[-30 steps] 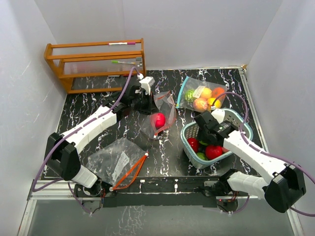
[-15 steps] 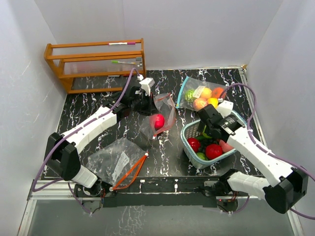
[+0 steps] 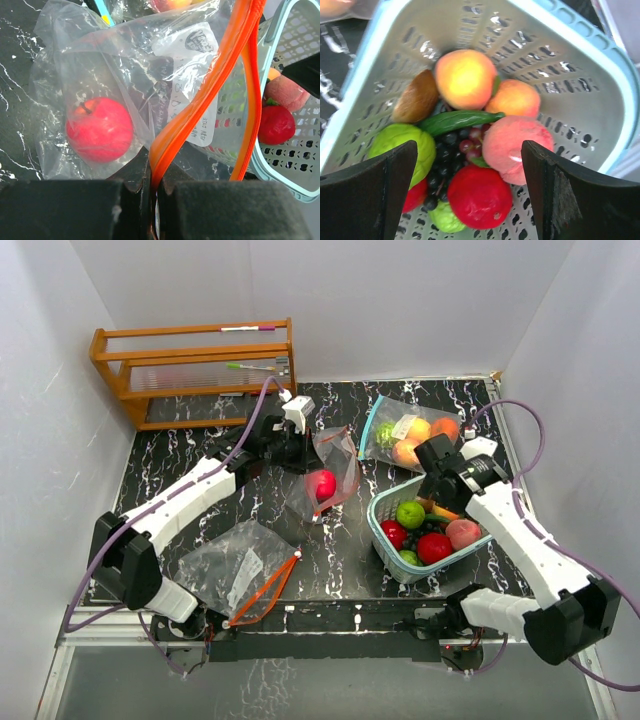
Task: Place the food in the zip-top bag and seal the zipper
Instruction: Pick up the fake fruit from the bin.
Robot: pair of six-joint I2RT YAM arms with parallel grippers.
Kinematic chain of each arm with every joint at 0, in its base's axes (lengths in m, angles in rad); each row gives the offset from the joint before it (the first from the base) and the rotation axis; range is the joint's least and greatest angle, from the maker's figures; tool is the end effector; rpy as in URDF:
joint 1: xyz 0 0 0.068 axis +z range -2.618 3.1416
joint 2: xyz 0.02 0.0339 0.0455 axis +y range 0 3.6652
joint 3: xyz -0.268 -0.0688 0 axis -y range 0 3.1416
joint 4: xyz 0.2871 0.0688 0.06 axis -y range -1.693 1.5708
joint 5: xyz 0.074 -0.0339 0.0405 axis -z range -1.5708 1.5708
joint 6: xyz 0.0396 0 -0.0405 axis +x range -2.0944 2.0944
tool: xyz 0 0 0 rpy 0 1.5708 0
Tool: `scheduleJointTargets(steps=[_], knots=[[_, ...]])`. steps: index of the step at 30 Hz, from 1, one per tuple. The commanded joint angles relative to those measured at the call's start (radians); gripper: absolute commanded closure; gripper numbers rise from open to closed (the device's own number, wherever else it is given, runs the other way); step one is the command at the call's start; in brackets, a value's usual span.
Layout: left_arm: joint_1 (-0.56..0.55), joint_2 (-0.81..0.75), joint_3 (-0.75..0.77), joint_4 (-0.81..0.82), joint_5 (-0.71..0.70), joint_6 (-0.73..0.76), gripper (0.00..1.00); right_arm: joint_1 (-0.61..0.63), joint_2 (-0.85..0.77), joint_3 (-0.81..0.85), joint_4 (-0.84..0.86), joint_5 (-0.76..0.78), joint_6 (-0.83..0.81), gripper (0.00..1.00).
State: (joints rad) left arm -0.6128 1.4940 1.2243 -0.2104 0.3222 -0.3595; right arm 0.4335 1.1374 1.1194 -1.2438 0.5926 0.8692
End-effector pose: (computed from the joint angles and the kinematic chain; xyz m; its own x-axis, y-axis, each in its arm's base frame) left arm 0.3127 -0.2352 0.3105 -0.6264 0.0325 -0.7788 0.5928 0.6686 -0.4489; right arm 0.2163 0.0757 0.3098 -0.7064 0.3712 -0.6027 0.5349 0.8376 -0.1111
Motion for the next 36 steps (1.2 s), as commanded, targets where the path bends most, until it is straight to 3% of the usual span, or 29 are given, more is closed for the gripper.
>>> scheduleJointTargets(steps=[1,13,26,29,32,36], knots=[[-0.005,-0.064,-0.005,0.033,0.054,0.016,1.00,-0.076,0.046,0.022,-0.029,0.050,-0.013,0.13],[-0.004,-0.103,-0.029,0.049,0.100,0.024,1.00,-0.224,0.054,0.020,-0.090,-0.023,-0.013,0.14],[-0.004,-0.109,-0.023,0.036,0.102,0.031,1.00,-0.228,0.008,-0.162,0.003,-0.113,-0.011,0.17],[-0.004,-0.108,-0.031,0.045,0.103,0.025,1.00,-0.228,-0.014,-0.152,0.021,-0.099,-0.019,0.29],[-0.004,-0.102,-0.030,0.040,0.107,0.027,1.00,-0.228,-0.043,-0.139,0.035,-0.131,-0.034,0.60],[-0.004,-0.096,-0.027,0.038,0.097,0.030,1.00,-0.228,-0.102,-0.115,0.113,-0.192,-0.077,0.83]])
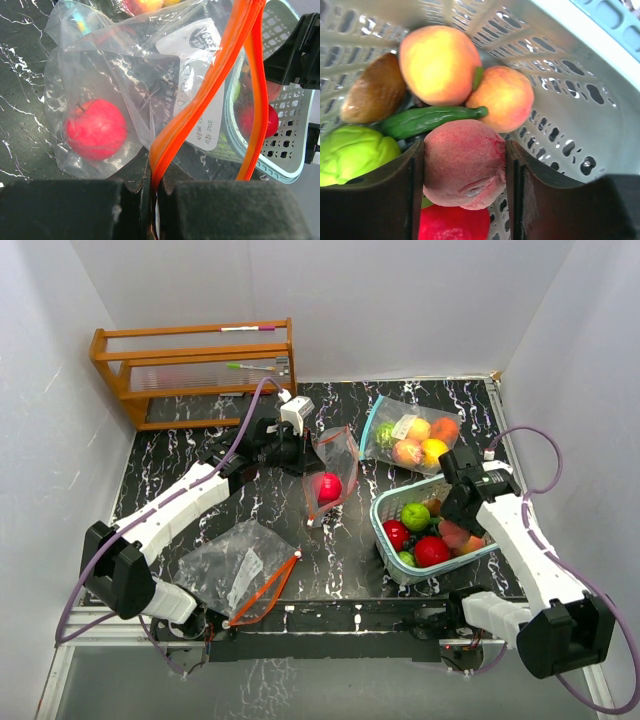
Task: Place the food in the zip-top bag and seal the zipper
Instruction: Pick up the fake fruit from the bin, then place the fake fruit in the zipper food storage bag.
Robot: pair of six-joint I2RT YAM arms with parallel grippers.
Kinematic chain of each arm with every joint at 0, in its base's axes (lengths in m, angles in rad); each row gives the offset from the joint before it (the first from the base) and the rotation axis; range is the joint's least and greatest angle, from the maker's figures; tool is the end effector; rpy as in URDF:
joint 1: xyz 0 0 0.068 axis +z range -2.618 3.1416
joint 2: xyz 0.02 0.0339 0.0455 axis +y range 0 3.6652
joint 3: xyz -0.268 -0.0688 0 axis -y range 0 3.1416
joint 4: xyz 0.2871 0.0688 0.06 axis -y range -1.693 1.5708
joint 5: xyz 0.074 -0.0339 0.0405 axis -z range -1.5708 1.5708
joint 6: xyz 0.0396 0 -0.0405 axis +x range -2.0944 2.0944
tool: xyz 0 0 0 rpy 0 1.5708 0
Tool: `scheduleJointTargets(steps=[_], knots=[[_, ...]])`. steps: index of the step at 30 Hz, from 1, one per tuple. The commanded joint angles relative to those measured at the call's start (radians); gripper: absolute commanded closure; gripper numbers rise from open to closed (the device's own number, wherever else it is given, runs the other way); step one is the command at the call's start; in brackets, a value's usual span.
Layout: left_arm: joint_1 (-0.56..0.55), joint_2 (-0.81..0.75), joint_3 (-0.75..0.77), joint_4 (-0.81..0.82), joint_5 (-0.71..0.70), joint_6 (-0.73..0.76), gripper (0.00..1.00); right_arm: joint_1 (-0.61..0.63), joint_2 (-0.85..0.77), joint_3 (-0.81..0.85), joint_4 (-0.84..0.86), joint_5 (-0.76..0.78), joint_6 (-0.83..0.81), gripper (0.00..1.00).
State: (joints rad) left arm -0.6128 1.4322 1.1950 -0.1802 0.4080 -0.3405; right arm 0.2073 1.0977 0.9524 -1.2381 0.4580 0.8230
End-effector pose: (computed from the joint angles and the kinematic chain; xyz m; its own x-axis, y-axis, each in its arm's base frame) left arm 0.2994 -0.2297 0.3251 -0.5880 0.0387 -0.8079 0.6666 0.5890 -0.4569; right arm 0.2101 0.0263 0.2623 -0.7301 0.5185 -0.4452 0.6342 0.7567 -0.1588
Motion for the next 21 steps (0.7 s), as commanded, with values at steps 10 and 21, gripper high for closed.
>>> scheduleJointTargets(steps=[10,21], knots=[[-0.004,-0.012,0.004,0.006,-0.003,0.012,1.00,-0.002,-0.054,0.224,0.108,-0.052,-0.082,0.90],[-0.004,0.073,0.055,0.010,-0.007,-0.007,1.00,-0.002,-0.122,0.342,0.177,-0.265,-0.187,0.92]])
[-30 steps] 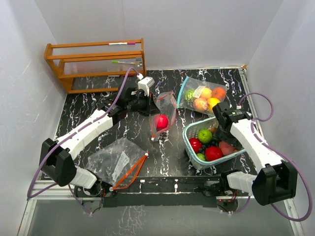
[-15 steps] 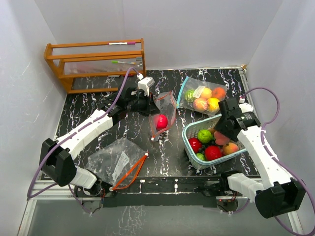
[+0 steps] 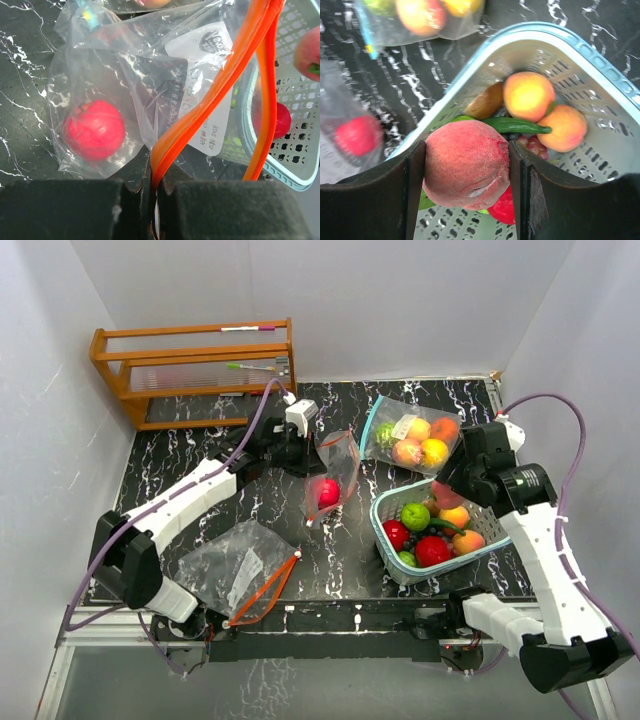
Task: Place the food in the zip-top bag and seal the zipper
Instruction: Place the fake fruit in the zipper food storage bag.
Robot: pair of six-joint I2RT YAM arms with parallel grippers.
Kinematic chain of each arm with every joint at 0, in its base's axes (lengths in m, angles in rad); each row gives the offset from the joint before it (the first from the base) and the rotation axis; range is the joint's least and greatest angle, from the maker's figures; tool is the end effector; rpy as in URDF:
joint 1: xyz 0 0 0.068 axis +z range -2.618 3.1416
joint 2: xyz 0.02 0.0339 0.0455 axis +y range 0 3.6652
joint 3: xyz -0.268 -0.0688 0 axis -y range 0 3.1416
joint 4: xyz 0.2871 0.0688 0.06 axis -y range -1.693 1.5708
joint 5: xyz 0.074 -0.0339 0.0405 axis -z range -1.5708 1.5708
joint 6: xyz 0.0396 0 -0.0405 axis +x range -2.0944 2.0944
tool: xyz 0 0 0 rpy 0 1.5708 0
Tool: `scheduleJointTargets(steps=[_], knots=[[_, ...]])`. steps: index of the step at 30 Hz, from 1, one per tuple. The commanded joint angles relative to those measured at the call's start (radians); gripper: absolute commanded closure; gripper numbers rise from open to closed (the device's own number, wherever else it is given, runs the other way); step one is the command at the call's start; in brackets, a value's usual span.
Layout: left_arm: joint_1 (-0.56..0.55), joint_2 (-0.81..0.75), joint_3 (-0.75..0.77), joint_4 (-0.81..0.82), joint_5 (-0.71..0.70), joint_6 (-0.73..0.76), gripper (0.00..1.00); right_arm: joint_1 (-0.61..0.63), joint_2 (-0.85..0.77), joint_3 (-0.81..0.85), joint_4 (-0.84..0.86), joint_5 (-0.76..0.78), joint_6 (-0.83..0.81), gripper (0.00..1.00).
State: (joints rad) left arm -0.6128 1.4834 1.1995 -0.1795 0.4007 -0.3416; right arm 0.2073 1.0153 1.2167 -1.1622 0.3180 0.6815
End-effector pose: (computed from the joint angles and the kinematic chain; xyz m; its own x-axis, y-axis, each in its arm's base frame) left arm 0.3084 -0.2357 0.3083 -0.6176 0.0571 -0.7844 0.6455 0.6068 -0.4639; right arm 0.2099 0.0315 0.3659 -0.6357 0.4778 -0.6063 0.4896 0.8568 0.1618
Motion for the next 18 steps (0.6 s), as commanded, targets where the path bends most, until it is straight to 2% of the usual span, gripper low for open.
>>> scheduleJointTargets(steps=[1,7,13,16,18], knots=[[-0.004,0.030,0.054,0.010,0.004,-0.008,1.00,-0.002,-0.036,0.088,0.113,-0.156,-0.044,0.92],[-0.004,0.061,0.066,0.027,0.012,-0.027,1.00,-0.002,-0.026,0.119,0.203,-0.297,-0.042,0.92],[-0.005,0.087,0.082,0.034,0.036,-0.046,1.00,0.014,0.014,0.084,0.412,-0.496,0.019,0.92],[-0.005,0.087,0.090,0.026,0.026,-0.044,1.00,0.078,0.045,0.101,0.500,-0.516,0.041,0.92],[-0.005,0.093,0.096,0.019,0.024,-0.041,1.00,0.165,0.079,0.133,0.526,-0.485,0.045,0.92]])
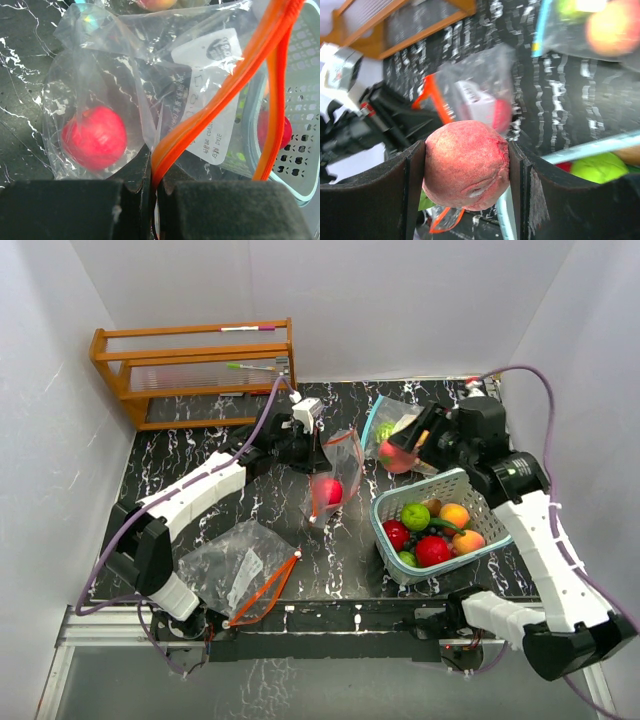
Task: Place the food in the zip-top bag and seal the zipper
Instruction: Place the fake fruit in the zipper food storage bag.
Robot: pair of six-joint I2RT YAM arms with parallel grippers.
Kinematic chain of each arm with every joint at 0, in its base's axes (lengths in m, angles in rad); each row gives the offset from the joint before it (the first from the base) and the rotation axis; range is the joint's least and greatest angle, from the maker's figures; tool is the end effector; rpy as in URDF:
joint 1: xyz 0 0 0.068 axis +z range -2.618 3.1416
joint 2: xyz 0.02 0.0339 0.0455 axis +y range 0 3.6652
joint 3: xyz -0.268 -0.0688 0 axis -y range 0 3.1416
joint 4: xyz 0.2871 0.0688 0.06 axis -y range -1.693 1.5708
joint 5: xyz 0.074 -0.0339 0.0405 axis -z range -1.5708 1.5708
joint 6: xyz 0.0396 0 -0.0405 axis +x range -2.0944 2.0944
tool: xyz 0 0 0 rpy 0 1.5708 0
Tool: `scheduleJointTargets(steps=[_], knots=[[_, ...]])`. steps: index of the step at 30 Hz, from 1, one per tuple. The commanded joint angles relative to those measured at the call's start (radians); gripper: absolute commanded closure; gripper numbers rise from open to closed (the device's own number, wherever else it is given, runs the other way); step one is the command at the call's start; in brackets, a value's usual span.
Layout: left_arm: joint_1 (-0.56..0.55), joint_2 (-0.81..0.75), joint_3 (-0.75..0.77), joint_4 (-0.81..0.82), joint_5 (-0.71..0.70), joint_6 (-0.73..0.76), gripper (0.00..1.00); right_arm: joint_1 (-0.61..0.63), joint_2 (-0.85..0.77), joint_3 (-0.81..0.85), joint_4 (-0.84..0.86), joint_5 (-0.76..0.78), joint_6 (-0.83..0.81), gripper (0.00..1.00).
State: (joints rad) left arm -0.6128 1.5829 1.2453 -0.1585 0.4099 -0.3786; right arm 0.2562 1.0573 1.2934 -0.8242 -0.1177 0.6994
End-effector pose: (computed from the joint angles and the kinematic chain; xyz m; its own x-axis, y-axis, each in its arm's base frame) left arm 0.3272 -0.2493 0.2905 -0.6628 0.0516 -0.7470 0.6126 0.6110 -0.5013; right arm 0.2385 0.0673 0.4096 -0.6335 0.4949 -0.5947 0.0806 0.8067 0.5855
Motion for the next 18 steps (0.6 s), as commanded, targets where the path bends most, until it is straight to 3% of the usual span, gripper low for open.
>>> scheduleJointTargets(steps=[1,3,7,18], knots=[[-0.005,-0.005,0.052,-0.002,0.015,-0.004,1.00,0.176,0.057,0.074,0.200,-0.012,0.026,0.92],[-0.005,-0.002,0.051,0.000,0.015,-0.007,1.00,0.287,0.100,0.103,0.214,0.090,0.024,0.92],[-0.005,-0.001,0.045,0.005,0.015,-0.013,1.00,0.389,0.173,0.122,0.268,0.137,0.025,0.92],[-0.005,-0.024,0.045,-0.014,0.009,-0.007,1.00,0.412,0.208,0.041,0.304,0.326,0.037,0.92]])
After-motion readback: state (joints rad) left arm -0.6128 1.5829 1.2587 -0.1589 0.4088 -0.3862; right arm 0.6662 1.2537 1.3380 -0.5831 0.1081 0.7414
